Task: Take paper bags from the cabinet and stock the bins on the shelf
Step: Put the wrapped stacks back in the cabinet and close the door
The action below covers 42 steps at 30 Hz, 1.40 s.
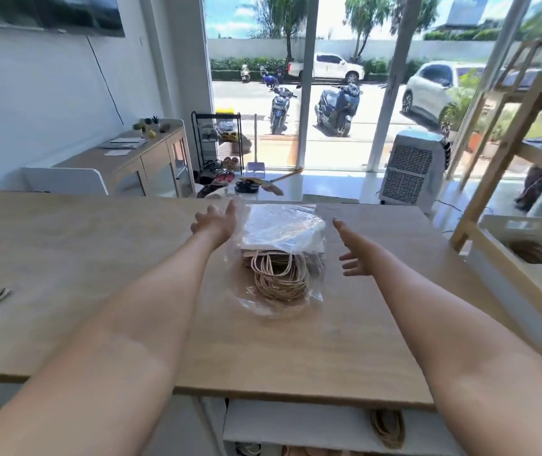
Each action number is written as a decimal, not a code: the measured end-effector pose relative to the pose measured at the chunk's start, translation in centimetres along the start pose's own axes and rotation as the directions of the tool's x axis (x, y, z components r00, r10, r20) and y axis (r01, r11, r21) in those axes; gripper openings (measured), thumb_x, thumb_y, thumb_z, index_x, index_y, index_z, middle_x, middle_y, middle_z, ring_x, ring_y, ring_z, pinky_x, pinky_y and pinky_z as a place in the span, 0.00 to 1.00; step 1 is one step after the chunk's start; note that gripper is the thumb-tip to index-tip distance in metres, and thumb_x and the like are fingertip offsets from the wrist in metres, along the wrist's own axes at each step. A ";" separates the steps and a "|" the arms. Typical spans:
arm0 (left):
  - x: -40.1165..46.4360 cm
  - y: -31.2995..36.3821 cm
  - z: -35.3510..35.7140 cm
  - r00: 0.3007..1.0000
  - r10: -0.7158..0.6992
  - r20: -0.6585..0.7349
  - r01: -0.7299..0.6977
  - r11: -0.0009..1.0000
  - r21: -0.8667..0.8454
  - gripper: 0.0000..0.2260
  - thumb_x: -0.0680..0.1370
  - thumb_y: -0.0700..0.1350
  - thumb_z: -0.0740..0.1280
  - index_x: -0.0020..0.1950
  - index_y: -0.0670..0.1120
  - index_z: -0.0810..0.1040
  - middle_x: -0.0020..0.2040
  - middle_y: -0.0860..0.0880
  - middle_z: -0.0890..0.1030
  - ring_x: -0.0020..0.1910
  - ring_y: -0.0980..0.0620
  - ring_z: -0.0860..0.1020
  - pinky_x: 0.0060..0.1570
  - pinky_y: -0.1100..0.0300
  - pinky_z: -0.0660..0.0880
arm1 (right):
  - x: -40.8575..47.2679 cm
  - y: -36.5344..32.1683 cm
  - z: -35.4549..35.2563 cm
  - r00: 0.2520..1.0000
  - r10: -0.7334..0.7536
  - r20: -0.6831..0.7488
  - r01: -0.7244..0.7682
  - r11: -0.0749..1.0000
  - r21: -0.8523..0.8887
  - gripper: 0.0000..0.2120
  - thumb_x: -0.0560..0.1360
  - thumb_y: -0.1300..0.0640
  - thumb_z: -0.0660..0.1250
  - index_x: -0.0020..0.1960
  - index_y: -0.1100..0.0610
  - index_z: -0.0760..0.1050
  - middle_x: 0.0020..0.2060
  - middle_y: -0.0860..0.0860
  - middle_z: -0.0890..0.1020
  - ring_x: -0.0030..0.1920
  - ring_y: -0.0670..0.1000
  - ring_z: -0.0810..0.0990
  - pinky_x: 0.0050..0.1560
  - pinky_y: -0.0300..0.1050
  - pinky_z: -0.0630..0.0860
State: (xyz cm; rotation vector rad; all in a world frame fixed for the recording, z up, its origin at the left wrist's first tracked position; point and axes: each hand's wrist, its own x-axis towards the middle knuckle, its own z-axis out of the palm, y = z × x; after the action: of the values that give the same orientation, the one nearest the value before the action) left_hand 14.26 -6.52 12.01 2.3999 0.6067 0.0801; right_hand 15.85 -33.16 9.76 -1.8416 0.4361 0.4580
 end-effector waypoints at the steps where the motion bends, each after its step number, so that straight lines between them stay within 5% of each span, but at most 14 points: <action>1: 2.1 -0.2 0.6 0.997 -0.057 0.050 0.060 0.997 -0.048 0.38 0.75 0.69 0.46 0.76 0.45 0.56 0.75 0.39 0.57 0.71 0.36 0.61 0.69 0.42 0.61 | 1.1 -0.7 0.3 1.000 0.018 -0.005 -0.018 1.000 0.009 0.45 0.70 0.26 0.57 0.76 0.55 0.57 0.68 0.62 0.69 0.66 0.63 0.71 0.64 0.57 0.73; 6: 8.0 -0.3 3.6 0.893 -0.167 0.418 0.321 0.888 -0.331 0.40 0.73 0.71 0.55 0.75 0.45 0.59 0.74 0.45 0.63 0.70 0.41 0.66 0.67 0.47 0.67 | 6.4 -2.7 1.2 0.997 0.084 0.000 -0.084 0.996 -0.007 0.51 0.63 0.23 0.62 0.77 0.50 0.55 0.72 0.61 0.64 0.70 0.62 0.67 0.66 0.59 0.70; 10: 10.2 0.2 5.6 0.789 -0.150 0.595 0.374 0.886 -0.273 0.44 0.70 0.74 0.54 0.78 0.50 0.53 0.77 0.45 0.57 0.72 0.42 0.62 0.66 0.49 0.64 | 9.4 -3.0 2.5 0.987 0.152 0.047 -0.151 0.988 -0.019 0.51 0.63 0.27 0.67 0.76 0.52 0.57 0.69 0.61 0.67 0.58 0.60 0.73 0.57 0.55 0.75; 12: 11.3 0.5 6.1 0.759 -0.149 0.634 0.361 0.907 -0.219 0.43 0.71 0.73 0.54 0.78 0.51 0.50 0.75 0.42 0.64 0.71 0.45 0.67 0.67 0.49 0.62 | 10.7 -2.9 3.1 0.985 0.157 0.064 -0.156 0.987 -0.022 0.47 0.64 0.32 0.71 0.74 0.54 0.59 0.66 0.59 0.69 0.55 0.57 0.72 0.56 0.52 0.75; 14: 11.9 0.6 6.1 0.745 -0.150 0.650 0.325 0.933 -0.157 0.39 0.72 0.69 0.60 0.75 0.48 0.58 0.43 0.40 0.82 0.35 0.54 0.82 0.40 0.59 0.75 | 12.3 -2.4 3.4 0.983 0.180 0.042 -0.177 0.983 -0.049 0.44 0.63 0.38 0.76 0.71 0.57 0.64 0.57 0.56 0.72 0.52 0.54 0.74 0.57 0.48 0.75; 15: 11.6 0.7 6.0 0.756 -0.132 0.641 0.288 0.947 -0.144 0.31 0.73 0.64 0.64 0.69 0.47 0.64 0.27 0.46 0.77 0.20 0.56 0.72 0.25 0.64 0.71 | 12.5 -2.3 3.5 0.980 0.196 0.023 -0.194 0.979 -0.058 0.39 0.64 0.40 0.76 0.67 0.58 0.67 0.50 0.54 0.71 0.46 0.51 0.73 0.55 0.44 0.74; 18: 11.3 0.3 5.8 0.751 -0.102 0.652 0.305 0.930 -0.206 0.19 0.75 0.53 0.68 0.61 0.49 0.67 0.12 0.53 0.65 0.10 0.57 0.64 0.18 0.67 0.64 | 11.8 -2.2 3.6 0.969 0.245 -0.018 -0.246 0.966 -0.076 0.22 0.67 0.47 0.76 0.43 0.58 0.66 0.34 0.51 0.61 0.31 0.48 0.61 0.36 0.39 0.67; 21: 10.7 -0.2 5.8 0.732 -0.088 0.676 0.322 0.919 -0.228 0.21 0.74 0.54 0.69 0.63 0.55 0.65 0.16 0.52 0.72 0.15 0.59 0.73 0.24 0.68 0.71 | 11.0 -1.7 3.2 0.966 0.257 0.021 -0.258 0.964 0.059 0.25 0.61 0.51 0.80 0.40 0.57 0.64 0.37 0.50 0.63 0.34 0.47 0.68 0.39 0.41 0.77; 24: 8.6 0.4 5.5 0.738 -0.030 0.674 0.310 0.903 -0.298 0.17 0.75 0.49 0.68 0.61 0.53 0.67 0.45 0.49 0.77 0.30 0.58 0.80 0.33 0.69 0.75 | 10.9 -0.2 1.6 0.970 0.241 0.039 -0.244 0.956 0.161 0.41 0.46 0.54 0.85 0.53 0.59 0.69 0.48 0.51 0.70 0.45 0.49 0.76 0.59 0.50 0.78; 27: 5.8 1.4 5.1 0.702 -0.016 0.712 0.364 0.868 -0.338 0.20 0.75 0.46 0.69 0.65 0.45 0.70 0.53 0.47 0.78 0.29 0.55 0.81 0.29 0.65 0.77 | 5.1 -0.3 0.8 0.972 0.224 0.073 -0.233 0.961 0.148 0.18 0.70 0.57 0.75 0.53 0.61 0.71 0.37 0.55 0.81 0.27 0.53 0.82 0.35 0.48 0.83; 29: 3.6 2.0 5.1 0.682 0.026 0.731 0.359 0.859 -0.365 0.28 0.71 0.46 0.74 0.68 0.44 0.70 0.61 0.47 0.77 0.46 0.50 0.81 0.45 0.58 0.78 | 2.2 0.6 -0.5 0.976 0.206 0.070 -0.216 0.960 0.177 0.07 0.78 0.57 0.66 0.45 0.60 0.71 0.22 0.56 0.80 0.19 0.52 0.79 0.24 0.47 0.79; 32: -2.4 3.0 5.5 0.635 0.135 0.761 0.292 0.870 -0.397 0.33 0.68 0.47 0.76 0.70 0.46 0.67 0.68 0.50 0.72 0.64 0.49 0.74 0.61 0.58 0.71 | -3.5 4.4 -3.7 0.984 0.177 0.034 -0.179 0.948 0.263 0.05 0.79 0.57 0.64 0.47 0.59 0.73 0.22 0.56 0.81 0.20 0.53 0.81 0.23 0.48 0.79; 38: -16.2 4.1 7.1 0.530 0.239 0.814 0.151 0.918 -0.367 0.22 0.74 0.47 0.70 0.66 0.46 0.72 0.56 0.46 0.75 0.48 0.49 0.74 0.59 0.57 0.70 | -15.3 14.5 -10.2 0.975 0.224 -0.008 -0.207 0.914 0.348 0.08 0.79 0.58 0.62 0.47 0.63 0.75 0.29 0.59 0.84 0.28 0.55 0.84 0.29 0.50 0.81; 42: -22.3 5.1 9.8 0.442 0.235 0.866 0.040 0.959 -0.280 0.32 0.62 0.52 0.78 0.64 0.46 0.75 0.55 0.48 0.79 0.38 0.52 0.75 0.44 0.60 0.72 | -22.5 21.1 -13.3 0.955 0.297 -0.020 -0.250 0.835 0.490 0.06 0.75 0.62 0.66 0.49 0.65 0.77 0.34 0.60 0.86 0.33 0.56 0.86 0.36 0.54 0.82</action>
State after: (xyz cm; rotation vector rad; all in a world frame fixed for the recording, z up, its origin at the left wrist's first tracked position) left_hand -1.56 -25.63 9.51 1.8160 -0.0825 -0.9767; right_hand -12.85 -50.54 8.10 -1.3185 0.8121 0.4089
